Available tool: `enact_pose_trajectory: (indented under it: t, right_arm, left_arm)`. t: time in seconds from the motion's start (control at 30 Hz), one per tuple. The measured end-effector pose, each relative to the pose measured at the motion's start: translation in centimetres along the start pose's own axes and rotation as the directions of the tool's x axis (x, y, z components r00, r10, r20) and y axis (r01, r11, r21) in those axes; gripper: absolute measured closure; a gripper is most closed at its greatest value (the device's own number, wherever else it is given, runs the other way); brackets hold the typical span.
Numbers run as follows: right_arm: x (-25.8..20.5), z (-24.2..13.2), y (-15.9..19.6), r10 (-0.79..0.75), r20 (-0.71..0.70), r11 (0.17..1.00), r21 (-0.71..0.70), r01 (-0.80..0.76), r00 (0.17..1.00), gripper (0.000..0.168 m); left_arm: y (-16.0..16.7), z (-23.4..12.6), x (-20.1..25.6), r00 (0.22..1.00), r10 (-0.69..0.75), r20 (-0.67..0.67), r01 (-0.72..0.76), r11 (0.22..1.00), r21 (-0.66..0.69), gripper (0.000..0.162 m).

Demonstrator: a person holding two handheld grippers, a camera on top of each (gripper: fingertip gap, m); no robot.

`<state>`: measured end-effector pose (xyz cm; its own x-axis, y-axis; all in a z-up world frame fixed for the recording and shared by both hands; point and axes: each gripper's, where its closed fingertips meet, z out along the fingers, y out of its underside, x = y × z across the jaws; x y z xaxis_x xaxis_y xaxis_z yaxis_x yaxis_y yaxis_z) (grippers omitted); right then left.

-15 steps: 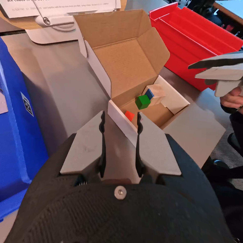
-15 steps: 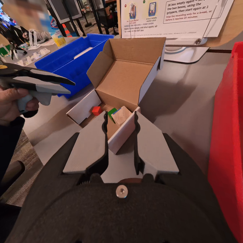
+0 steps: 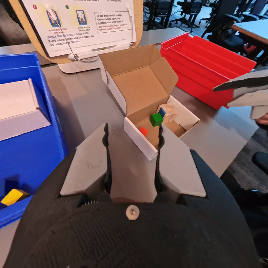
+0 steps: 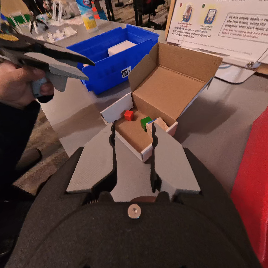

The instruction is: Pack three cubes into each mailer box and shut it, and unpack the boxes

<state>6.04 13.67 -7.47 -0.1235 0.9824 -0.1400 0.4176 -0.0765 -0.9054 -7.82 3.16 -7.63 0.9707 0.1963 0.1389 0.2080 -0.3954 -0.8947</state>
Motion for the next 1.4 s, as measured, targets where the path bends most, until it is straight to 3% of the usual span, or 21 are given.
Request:
enact_pose_trajectory:
  t: [0.17,0.27,0.4,0.53,0.9,1.4]
  right_arm:
    - [-1.7,-0.7,-0.2,-0.111,-0.021,0.994,0.003,0.111,0.994,0.121]
    - [-2.4,-1.7,0.0,-0.092,0.019,0.995,0.049,0.091,0.996,0.124]
    - [-0.5,-3.7,-0.7,-0.064,-0.053,0.993,0.093,0.069,0.997,0.126]
    - [0.1,-5.1,-1.5,-0.01,-0.04,0.988,0.152,0.016,0.999,0.126]
    - [0.1,-5.7,-1.8,-0.092,-0.121,0.982,0.154,0.11,0.988,0.132]
    - [-0.5,-5.4,-1.6,-0.095,-0.085,0.982,0.153,0.107,0.992,0.14]
  left_arm:
    - [-0.3,-0.8,-0.2,1.0,0.008,0.01,-0.008,0.999,0.032,0.093]
    - [-0.5,-1.1,-0.4,0.999,0.019,0.027,-0.02,0.999,0.044,0.094]
    - [-0.8,-1.0,-0.2,0.999,0.034,0.027,-0.035,0.998,0.051,0.097]
    - [-0.7,-0.8,0.4,0.998,0.056,0.024,-0.057,0.998,0.04,0.098]
    - [0.1,-0.4,0.2,0.996,0.08,0.033,-0.08,0.997,-0.001,0.098]
    - [0.6,-0.3,-0.6,0.996,0.083,0.044,-0.082,0.996,-0.022,0.097]
